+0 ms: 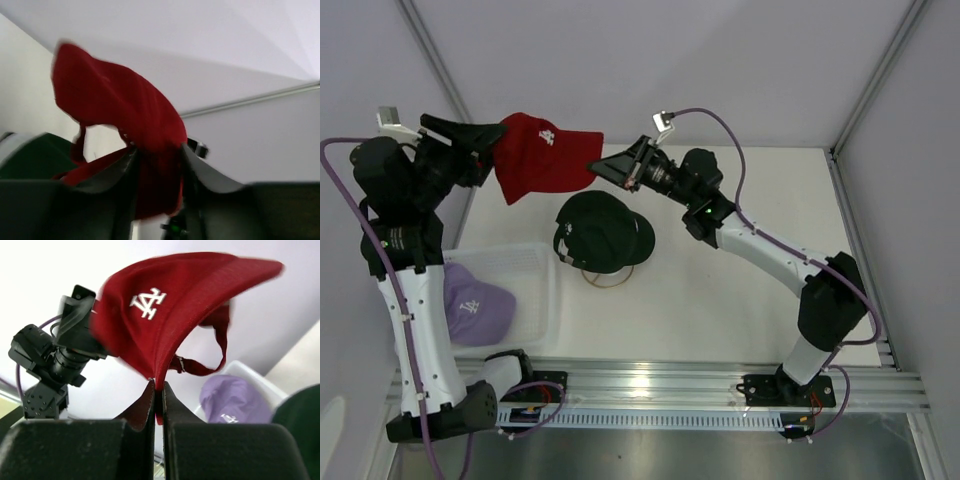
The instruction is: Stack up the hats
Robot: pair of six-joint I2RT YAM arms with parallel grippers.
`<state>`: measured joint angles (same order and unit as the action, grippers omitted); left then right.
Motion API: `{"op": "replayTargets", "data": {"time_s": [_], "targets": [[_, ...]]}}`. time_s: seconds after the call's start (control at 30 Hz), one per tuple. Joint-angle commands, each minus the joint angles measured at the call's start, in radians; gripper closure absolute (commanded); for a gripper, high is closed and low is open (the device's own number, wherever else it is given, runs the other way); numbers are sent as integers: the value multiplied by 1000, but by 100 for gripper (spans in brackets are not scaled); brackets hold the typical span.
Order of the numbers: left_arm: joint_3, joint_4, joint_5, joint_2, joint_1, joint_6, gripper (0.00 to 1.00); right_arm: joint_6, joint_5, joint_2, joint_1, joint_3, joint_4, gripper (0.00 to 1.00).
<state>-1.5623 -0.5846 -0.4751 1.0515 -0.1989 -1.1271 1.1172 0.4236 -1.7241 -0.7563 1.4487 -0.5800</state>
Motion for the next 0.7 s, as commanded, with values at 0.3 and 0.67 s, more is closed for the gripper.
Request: {"op": "replayTargets", "data": {"time_s": [0.3, 0.67], "targets": [[-139, -321, 52, 128, -174, 513, 1, -79, 142, 152, 155, -45, -99, 100], [134, -133, -74, 163, -177, 441, 0, 3, 216, 113, 163, -53, -244, 100]]}}
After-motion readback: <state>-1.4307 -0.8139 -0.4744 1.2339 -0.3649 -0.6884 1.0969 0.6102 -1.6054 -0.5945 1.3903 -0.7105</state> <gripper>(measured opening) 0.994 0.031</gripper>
